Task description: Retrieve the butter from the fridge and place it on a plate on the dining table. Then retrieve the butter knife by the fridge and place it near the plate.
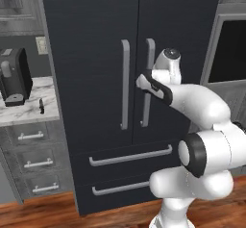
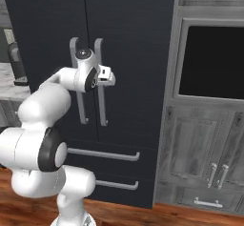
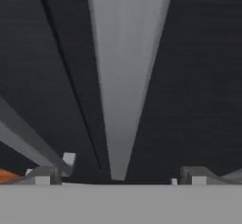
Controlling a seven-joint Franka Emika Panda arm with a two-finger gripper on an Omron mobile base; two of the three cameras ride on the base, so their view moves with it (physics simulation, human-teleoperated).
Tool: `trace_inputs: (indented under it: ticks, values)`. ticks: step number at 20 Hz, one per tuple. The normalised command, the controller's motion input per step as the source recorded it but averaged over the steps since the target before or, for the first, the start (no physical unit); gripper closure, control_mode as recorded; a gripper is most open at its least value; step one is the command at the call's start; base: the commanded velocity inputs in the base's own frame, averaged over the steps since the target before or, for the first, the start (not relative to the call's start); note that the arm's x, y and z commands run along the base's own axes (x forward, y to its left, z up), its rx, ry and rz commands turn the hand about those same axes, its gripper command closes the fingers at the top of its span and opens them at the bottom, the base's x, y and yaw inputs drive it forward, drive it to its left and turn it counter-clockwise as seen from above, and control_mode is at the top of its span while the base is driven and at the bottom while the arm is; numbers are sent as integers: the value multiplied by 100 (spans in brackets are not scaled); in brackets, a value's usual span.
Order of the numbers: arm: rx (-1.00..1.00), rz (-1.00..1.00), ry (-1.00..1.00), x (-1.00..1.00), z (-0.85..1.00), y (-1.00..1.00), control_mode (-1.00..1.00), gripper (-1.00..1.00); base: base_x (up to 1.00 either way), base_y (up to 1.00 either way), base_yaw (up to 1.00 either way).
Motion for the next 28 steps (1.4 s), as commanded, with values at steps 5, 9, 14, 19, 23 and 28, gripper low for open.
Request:
trace_inputs:
  ticks: [5, 9, 14, 19, 23, 28]
  values:
    - [0, 0, -7, 52, -5, 0, -100, -100, 0, 0, 0]
    - [0, 0, -1, 45, -1, 0, -100, -100, 0, 0, 0]
    - [0, 0, -4, 45, -8, 0, -100, -100, 0, 0, 0]
    - [0, 0, -7, 41, -17, 0, -100, -100, 0, 0, 0]
    - [1, 4, -7, 55, -17, 0, -100, 100, 0, 0, 0]
    - [0, 2, -2, 36, -5, 0, -100, 100, 0, 0, 0]
